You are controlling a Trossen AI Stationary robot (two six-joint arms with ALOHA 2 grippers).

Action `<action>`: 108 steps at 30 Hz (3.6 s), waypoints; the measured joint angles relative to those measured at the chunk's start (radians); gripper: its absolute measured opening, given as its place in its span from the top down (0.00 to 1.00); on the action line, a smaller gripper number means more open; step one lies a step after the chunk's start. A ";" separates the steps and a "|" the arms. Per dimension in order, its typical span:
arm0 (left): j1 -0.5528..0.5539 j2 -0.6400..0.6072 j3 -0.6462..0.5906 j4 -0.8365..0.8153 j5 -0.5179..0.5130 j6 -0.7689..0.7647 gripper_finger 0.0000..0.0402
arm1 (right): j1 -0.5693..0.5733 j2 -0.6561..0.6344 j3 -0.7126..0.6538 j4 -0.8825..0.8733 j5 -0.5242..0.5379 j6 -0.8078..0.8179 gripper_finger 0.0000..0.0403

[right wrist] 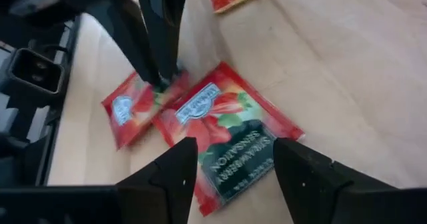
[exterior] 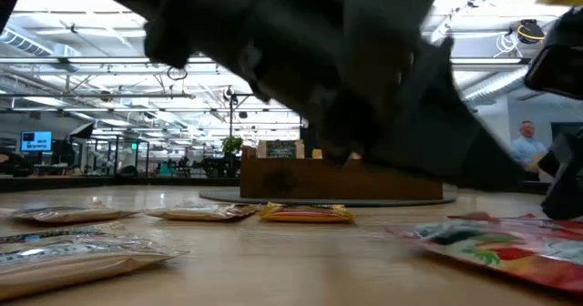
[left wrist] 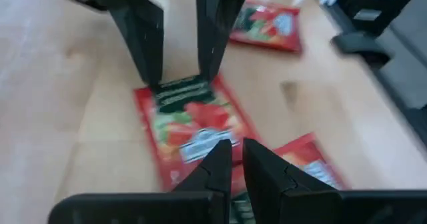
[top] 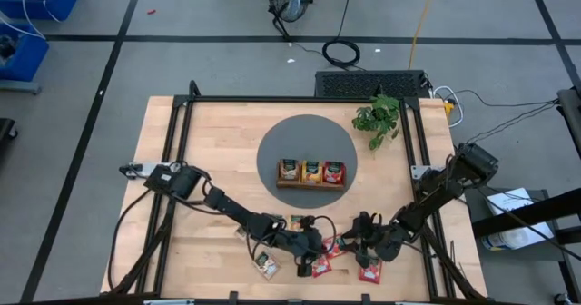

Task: Pick & Place Tea
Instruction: Put the red tea bag into the right slot of the wooden organizer

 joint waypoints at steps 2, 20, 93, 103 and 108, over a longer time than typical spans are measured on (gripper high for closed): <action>0.006 0.001 0.006 -0.012 -0.001 0.020 0.90 | -0.033 -0.026 0.000 -0.025 -0.048 0.001 0.55; -0.005 0.023 0.047 0.034 0.050 0.127 0.90 | -0.019 -0.191 0.208 -0.621 -0.175 0.158 0.55; 0.049 0.126 0.107 0.000 0.149 0.047 0.90 | -0.010 0.011 0.141 -0.499 -0.143 0.354 0.55; 0.057 0.128 0.105 0.003 0.128 0.044 0.90 | -0.010 0.010 0.108 -0.419 -0.126 0.310 0.55; 0.057 0.128 0.105 -0.004 0.128 0.047 0.90 | -0.014 0.011 0.101 -0.388 -0.081 0.249 0.60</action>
